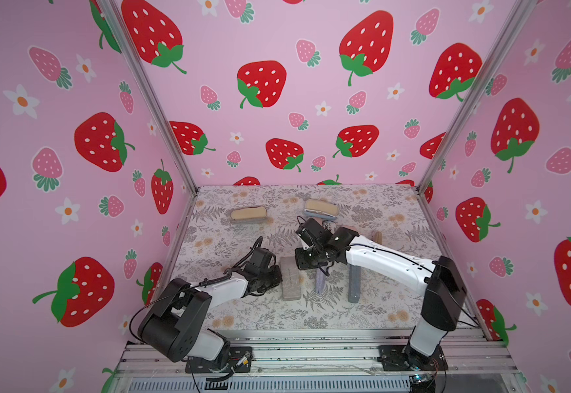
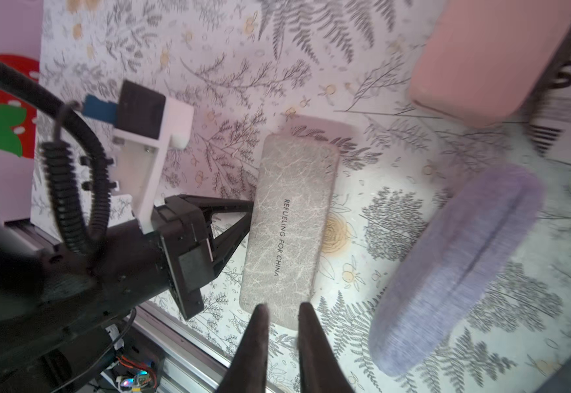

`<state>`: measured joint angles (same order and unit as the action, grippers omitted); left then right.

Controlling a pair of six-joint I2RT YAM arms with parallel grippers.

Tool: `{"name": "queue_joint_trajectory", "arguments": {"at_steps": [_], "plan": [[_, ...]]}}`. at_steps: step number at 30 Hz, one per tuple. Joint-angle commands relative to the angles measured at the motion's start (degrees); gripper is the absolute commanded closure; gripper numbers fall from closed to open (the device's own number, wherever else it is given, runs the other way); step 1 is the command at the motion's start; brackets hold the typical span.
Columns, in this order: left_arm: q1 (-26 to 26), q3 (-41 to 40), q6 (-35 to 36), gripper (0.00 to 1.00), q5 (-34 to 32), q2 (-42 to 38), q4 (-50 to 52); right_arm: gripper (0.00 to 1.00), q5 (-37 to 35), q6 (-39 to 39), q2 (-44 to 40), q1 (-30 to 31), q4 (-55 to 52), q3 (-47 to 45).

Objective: Close the glasses case
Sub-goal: Move the glasses case to the center of the board.

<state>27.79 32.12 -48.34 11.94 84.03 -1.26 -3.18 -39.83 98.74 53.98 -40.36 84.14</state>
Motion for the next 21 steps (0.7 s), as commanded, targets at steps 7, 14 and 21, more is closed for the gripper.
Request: {"name": "queue_joint_trajectory", "arguments": {"at_steps": [7,14,21], "plan": [[4.37,7.21,-1.16,1.00,1.61,8.24,0.57,0.76,-4.36,-1.10,-9.63,-3.76,-2.04,-7.31],[7.68,13.64,-0.71,1.00,2.03,14.12,1.23,0.75,-4.21,-1.55,-12.45,-5.28,-1.74,-10.77],[11.10,18.57,-1.47,1.00,1.73,17.34,2.14,0.75,-4.02,-1.65,-13.67,-6.18,-1.50,-12.13]]}}
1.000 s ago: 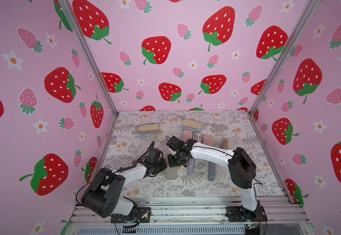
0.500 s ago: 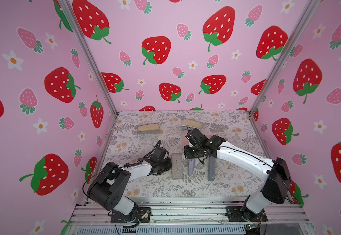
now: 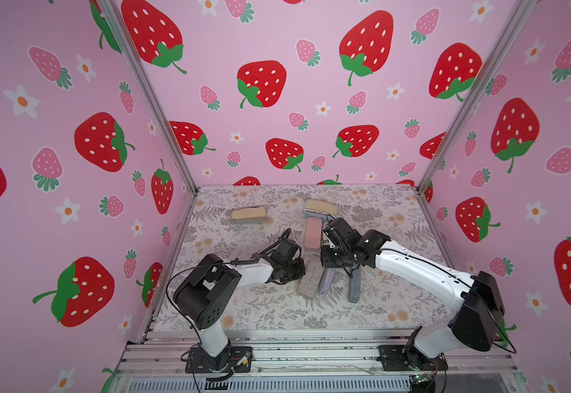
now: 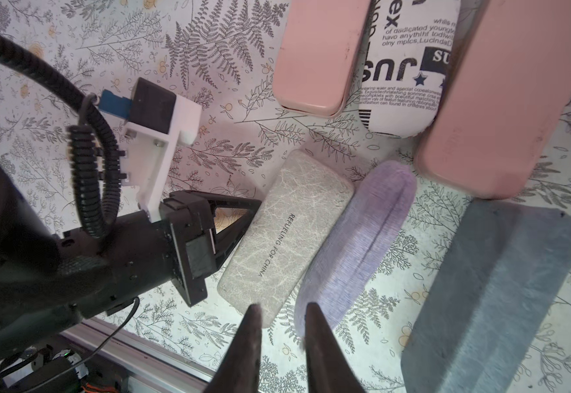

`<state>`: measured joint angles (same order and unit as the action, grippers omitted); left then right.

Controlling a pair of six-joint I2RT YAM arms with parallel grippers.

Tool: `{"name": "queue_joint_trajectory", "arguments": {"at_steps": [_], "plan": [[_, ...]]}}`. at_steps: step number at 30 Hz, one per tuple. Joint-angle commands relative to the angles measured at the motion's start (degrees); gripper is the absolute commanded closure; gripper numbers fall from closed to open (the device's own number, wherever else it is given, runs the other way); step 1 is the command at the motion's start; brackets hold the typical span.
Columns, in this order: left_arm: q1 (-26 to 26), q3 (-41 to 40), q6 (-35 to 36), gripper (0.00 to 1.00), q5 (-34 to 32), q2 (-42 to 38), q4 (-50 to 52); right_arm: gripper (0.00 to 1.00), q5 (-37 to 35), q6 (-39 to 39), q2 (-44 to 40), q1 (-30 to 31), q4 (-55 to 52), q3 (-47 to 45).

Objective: Close the glasses case
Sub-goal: Move the glasses case to the center of the board, then pick up the glasses case at the center of the board.

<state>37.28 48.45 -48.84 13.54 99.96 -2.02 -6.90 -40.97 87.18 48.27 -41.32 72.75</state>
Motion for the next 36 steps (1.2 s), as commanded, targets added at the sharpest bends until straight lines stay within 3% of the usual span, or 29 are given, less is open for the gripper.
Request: {"name": "queue_joint_trajectory", "arguments": {"at_steps": [1,8,17,20,27,29,36], "plan": [[2.15,2.80,-1.04,1.00,-0.08,1.77,3.07,0.75,-0.29,-0.44,-2.24,-0.70,-0.52,-0.91],[4.56,6.93,-1.68,1.00,-0.54,4.74,4.10,0.74,-0.90,-0.78,-4.78,-1.96,-0.54,-2.84],[2.35,10.71,0.12,1.00,-2.18,4.43,8.41,0.61,-1.09,0.92,-8.59,-3.93,-1.91,-4.46],[-0.55,12.05,1.26,0.86,-2.59,3.21,10.43,0.52,-1.25,1.88,-9.18,-4.48,-2.77,-4.11],[-9.26,17.35,3.73,0.27,-3.83,2.16,15.70,0.26,-0.84,4.11,-9.82,-6.95,-5.09,-3.34],[-11.59,19.18,3.49,0.20,-4.02,2.63,16.49,0.24,-0.44,4.82,-9.76,-7.93,-5.93,-2.99],[-18.40,23.22,-2.31,0.19,-8.86,4.92,15.39,0.23,2.38,6.33,-9.70,-12.27,-7.10,-2.19]]}}
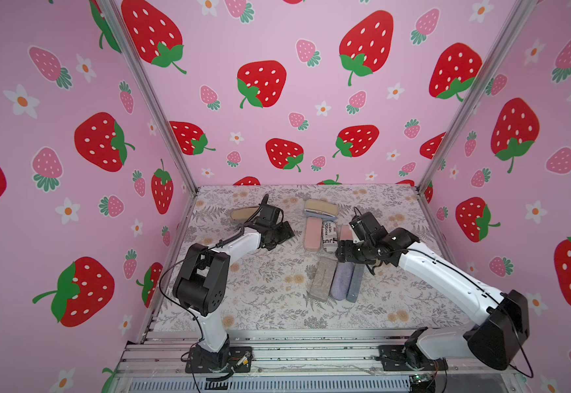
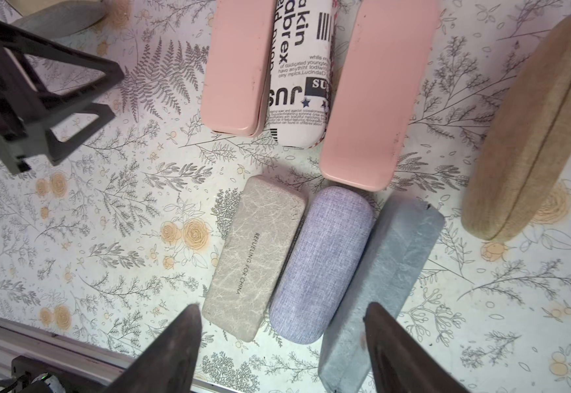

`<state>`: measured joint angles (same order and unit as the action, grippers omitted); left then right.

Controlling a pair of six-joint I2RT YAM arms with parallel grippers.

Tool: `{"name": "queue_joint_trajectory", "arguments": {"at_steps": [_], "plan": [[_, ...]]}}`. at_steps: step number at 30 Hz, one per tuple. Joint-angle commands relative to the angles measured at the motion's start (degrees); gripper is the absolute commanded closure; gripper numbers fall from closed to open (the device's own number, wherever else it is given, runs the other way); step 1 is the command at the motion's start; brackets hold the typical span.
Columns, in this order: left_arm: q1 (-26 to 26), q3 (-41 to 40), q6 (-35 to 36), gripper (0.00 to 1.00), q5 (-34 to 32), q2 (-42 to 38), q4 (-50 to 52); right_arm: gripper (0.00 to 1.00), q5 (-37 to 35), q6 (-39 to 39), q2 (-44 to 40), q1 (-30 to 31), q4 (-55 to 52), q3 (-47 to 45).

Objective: Close the glasses case
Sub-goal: Pick up the glasses case at the center of the board.

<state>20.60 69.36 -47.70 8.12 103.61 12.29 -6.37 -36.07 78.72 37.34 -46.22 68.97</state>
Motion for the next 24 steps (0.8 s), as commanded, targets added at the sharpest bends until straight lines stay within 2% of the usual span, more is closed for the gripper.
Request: {"name": "queue_joint_trajectory", "arguments": {"at_steps": [1,10,24], "plan": [[-2.49,2.48,-4.29,0.19,-3.69,1.70,0.26,0.23,2.34,1.68,-1.08,-1.95,-2.42,1.84],[-6.74,4.86,-9.98,0.20,-8.11,4.91,-3.11,0.23,4.27,4.06,0.29,-5.67,-5.02,4.95],[-12.20,3.89,-11.71,0.20,-7.43,5.89,-7.79,0.23,7.50,4.79,4.88,-7.20,-4.32,6.30]]}}
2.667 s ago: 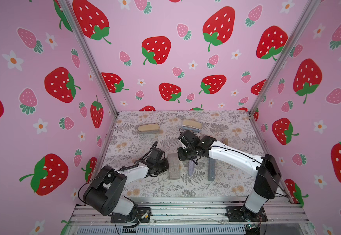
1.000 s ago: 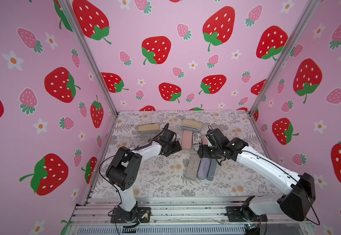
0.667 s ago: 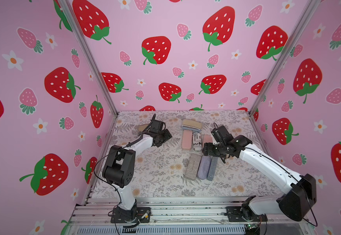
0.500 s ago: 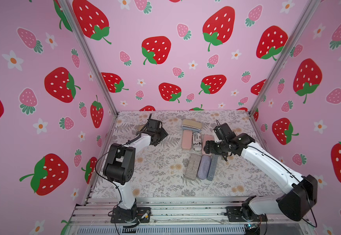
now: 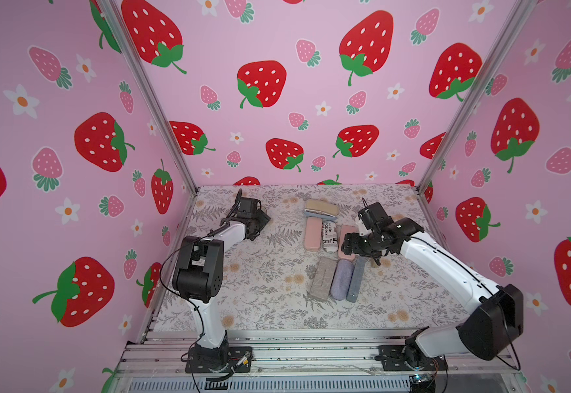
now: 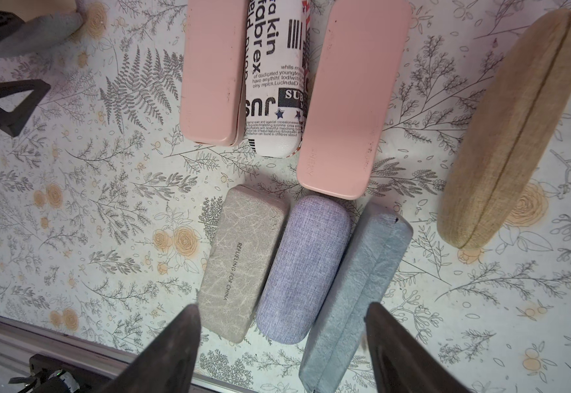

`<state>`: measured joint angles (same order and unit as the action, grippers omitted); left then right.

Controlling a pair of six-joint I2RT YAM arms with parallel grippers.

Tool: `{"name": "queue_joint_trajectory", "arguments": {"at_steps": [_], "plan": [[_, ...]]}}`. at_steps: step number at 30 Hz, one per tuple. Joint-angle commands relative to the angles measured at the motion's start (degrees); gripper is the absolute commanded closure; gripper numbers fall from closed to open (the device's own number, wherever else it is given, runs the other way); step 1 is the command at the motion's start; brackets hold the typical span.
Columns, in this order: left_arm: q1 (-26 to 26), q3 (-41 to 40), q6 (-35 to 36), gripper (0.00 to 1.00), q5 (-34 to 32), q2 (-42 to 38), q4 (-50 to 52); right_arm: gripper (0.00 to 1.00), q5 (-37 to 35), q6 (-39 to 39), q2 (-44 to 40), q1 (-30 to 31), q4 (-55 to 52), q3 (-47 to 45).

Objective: Close the glasses case
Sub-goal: Pick up the glasses case at the center of the board.

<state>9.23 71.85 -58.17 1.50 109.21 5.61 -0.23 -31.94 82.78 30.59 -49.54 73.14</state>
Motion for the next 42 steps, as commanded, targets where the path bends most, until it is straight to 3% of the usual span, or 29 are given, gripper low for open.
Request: {"name": "queue_joint_trajectory", "arguments": {"at_steps": [1,21,35,42], "plan": [[-1.23,1.52,-1.29,0.20,-0.55,0.54,-1.19,0.23,1.52,0.66,1.31,-0.53,-1.00,2.32],[-6.51,7.49,-1.31,0.31,3.24,8.34,-2.40,0.23,3.83,0.26,7.41,-0.75,-0.48,5.61],[-7.02,6.67,-0.38,0.80,5.97,8.60,-3.21,0.23,6.51,-0.90,8.00,-0.75,1.26,4.06],[-6.20,1.26,1.42,0.87,9.02,3.89,-3.50,0.23,8.20,-2.10,6.24,-0.62,3.98,1.01]]}}
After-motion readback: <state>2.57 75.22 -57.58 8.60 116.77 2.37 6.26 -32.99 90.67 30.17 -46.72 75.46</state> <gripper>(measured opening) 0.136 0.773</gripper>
